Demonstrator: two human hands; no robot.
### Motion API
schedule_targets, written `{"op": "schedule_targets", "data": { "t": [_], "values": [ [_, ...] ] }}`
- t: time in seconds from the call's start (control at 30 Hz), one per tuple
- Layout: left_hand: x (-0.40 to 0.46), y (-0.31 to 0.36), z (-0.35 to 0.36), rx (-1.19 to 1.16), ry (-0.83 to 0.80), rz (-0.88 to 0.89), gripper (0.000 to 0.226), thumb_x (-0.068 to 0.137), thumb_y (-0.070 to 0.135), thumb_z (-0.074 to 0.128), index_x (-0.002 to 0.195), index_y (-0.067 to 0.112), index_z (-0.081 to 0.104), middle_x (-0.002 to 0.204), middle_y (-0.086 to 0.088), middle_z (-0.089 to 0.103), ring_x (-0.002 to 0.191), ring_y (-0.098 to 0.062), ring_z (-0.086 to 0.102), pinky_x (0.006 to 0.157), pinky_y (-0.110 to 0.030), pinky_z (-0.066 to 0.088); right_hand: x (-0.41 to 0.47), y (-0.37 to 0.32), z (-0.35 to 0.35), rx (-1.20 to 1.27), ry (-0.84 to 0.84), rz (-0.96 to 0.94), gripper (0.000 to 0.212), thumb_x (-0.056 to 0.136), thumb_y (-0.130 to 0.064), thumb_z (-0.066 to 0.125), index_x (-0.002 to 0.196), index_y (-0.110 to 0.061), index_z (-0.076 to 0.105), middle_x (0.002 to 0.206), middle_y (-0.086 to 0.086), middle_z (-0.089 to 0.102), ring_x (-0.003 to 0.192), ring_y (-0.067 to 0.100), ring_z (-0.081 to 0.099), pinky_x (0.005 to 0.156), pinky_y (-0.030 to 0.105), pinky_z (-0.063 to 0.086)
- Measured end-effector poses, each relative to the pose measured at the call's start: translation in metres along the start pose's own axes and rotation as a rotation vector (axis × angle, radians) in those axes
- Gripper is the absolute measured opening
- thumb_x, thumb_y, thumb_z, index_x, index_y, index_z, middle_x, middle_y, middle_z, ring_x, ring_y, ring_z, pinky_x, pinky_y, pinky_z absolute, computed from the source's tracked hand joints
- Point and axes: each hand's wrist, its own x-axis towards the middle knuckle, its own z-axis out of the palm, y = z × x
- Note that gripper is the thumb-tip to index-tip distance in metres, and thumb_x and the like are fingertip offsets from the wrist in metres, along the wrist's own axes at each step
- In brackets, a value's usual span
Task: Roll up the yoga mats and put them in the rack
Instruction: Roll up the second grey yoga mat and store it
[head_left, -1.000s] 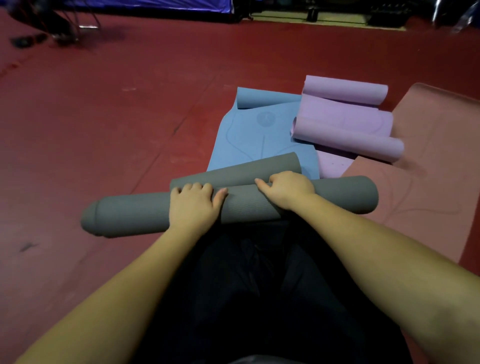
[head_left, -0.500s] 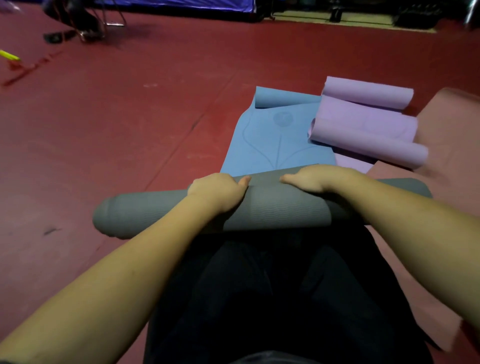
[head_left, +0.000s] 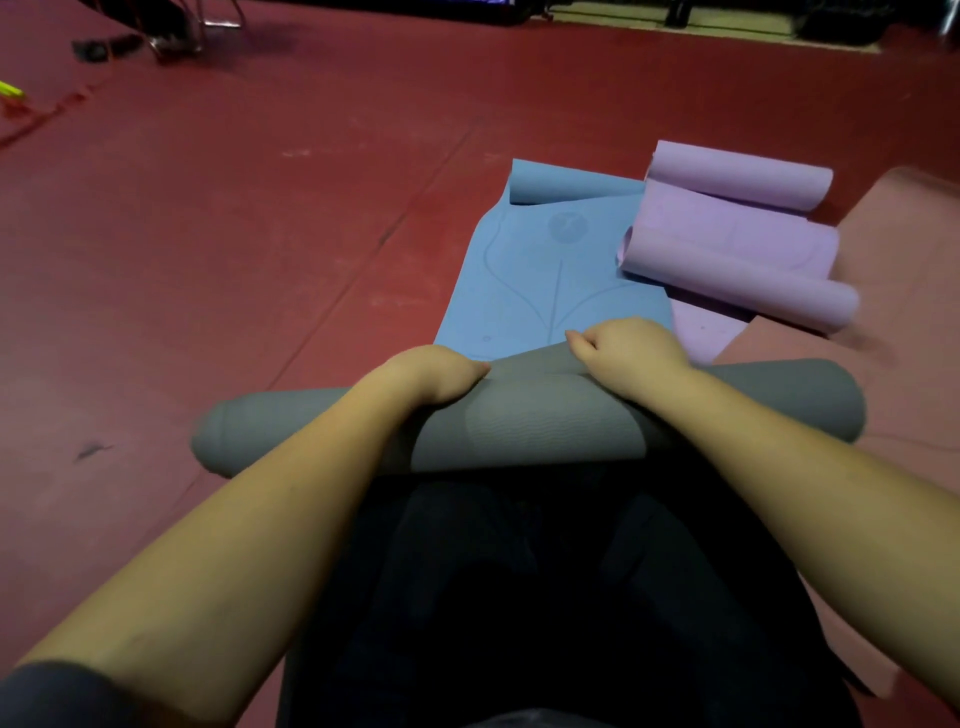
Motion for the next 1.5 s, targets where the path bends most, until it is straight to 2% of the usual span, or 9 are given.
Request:
{"op": "schedule_targets", "data": {
  "t": [0.17,0.27,0.37,0.47,0.53,0.67,0.8,1.37,1.5],
  "values": [
    [0.01,0.006,-0.007,-0.054,-0.071,0.012,0.054,0.105,0.044,0.04,0.145,0.008,0.048,0.156,-0.011,0.039,0.141,-0.027,0.038,0.111,-0.037,0.029,-0.025,0.002,0.008,0.05,0.161,-0.016,0.047,0.099,-0.049,0.037,0.073,-0.016,0.056,0.091,0.012,0.065,0.089,0.034,0.061,0.065,0.035,0.037],
    [0.013,0.01,-0.009,0.038,-0.034,0.022,0.047,0.105,0.036,0.041,0.139,0.006,0.053,0.151,-0.014,0.045,0.135,-0.03,0.044,0.105,-0.036,0.034,-0.042,-0.002,0.019,0.044,0.123,-0.011,0.052,0.098,-0.056,0.038,0.092,-0.012,0.063,0.1,0.012,0.062,0.1,0.033,0.058,0.077,0.037,0.04],
    [0.023,0.007,-0.006,0.126,0.097,0.001,0.039,0.103,0.036,0.039,0.113,0.008,0.063,0.13,-0.016,0.06,0.11,-0.034,0.055,0.091,-0.039,0.041,-0.05,-0.006,0.033,-0.019,0.159,-0.015,0.059,0.096,-0.061,0.035,0.104,-0.009,0.062,0.107,0.012,0.065,0.106,0.032,0.056,0.093,0.039,0.037],
    [0.031,0.005,0.0,0.183,0.323,-0.003,0.042,0.101,0.034,0.034,0.073,0.008,0.051,0.101,-0.016,0.065,0.077,-0.03,0.051,0.07,-0.034,0.04,-0.044,-0.006,0.037,-0.021,0.171,0.027,0.067,0.093,-0.065,0.028,0.101,-0.01,0.064,0.102,0.01,0.067,0.102,0.03,0.058,0.091,0.039,0.038],
    [0.027,0.005,0.005,0.202,0.48,0.035,0.045,0.101,0.03,0.033,0.063,0.008,0.047,0.089,-0.015,0.065,0.066,-0.029,0.048,0.062,-0.032,0.036,-0.04,-0.007,0.035,-0.025,0.159,0.042,0.08,0.086,-0.069,0.014,0.104,-0.011,0.066,0.102,0.009,0.067,0.102,0.029,0.059,0.088,0.037,0.039],
    [0.018,0.001,0.021,0.253,0.647,0.116,0.04,0.102,0.026,0.035,0.085,0.005,0.064,0.092,-0.015,0.067,0.082,-0.035,0.06,0.066,-0.034,0.039,-0.034,-0.008,0.031,-0.032,0.122,0.047,0.074,0.091,-0.067,0.019,0.101,-0.012,0.067,0.102,0.008,0.066,0.101,0.029,0.059,0.085,0.037,0.04],
    [0.008,-0.003,0.052,0.315,0.694,0.161,0.062,0.099,0.056,0.024,0.093,0.009,0.064,0.094,-0.015,0.068,0.091,-0.036,0.062,0.077,-0.04,0.037,-0.012,-0.004,0.026,0.02,-0.002,0.086,0.071,0.093,-0.069,0.021,0.088,-0.014,0.066,0.1,0.009,0.068,0.096,0.03,0.061,0.075,0.036,0.042],
    [0.004,0.004,0.016,0.271,0.445,0.153,0.061,0.1,0.059,0.018,0.086,0.017,0.059,0.103,-0.009,0.069,0.084,-0.029,0.054,0.082,-0.041,0.036,0.012,-0.004,-0.001,0.048,-0.261,0.14,0.081,0.09,-0.069,0.019,0.13,-0.012,0.06,0.138,0.015,0.055,0.123,0.033,0.052,0.101,0.042,0.042],
    [-0.007,0.007,0.002,0.215,0.243,0.082,0.07,0.101,0.059,0.018,0.127,0.01,0.061,0.134,-0.015,0.059,0.116,-0.034,0.055,0.092,-0.042,0.039,0.01,-0.009,-0.022,0.08,-0.464,0.089,0.069,0.096,-0.059,0.026,0.14,-0.013,0.052,0.151,0.014,0.042,0.136,0.03,0.042,0.112,0.042,0.031]
  ]
}}
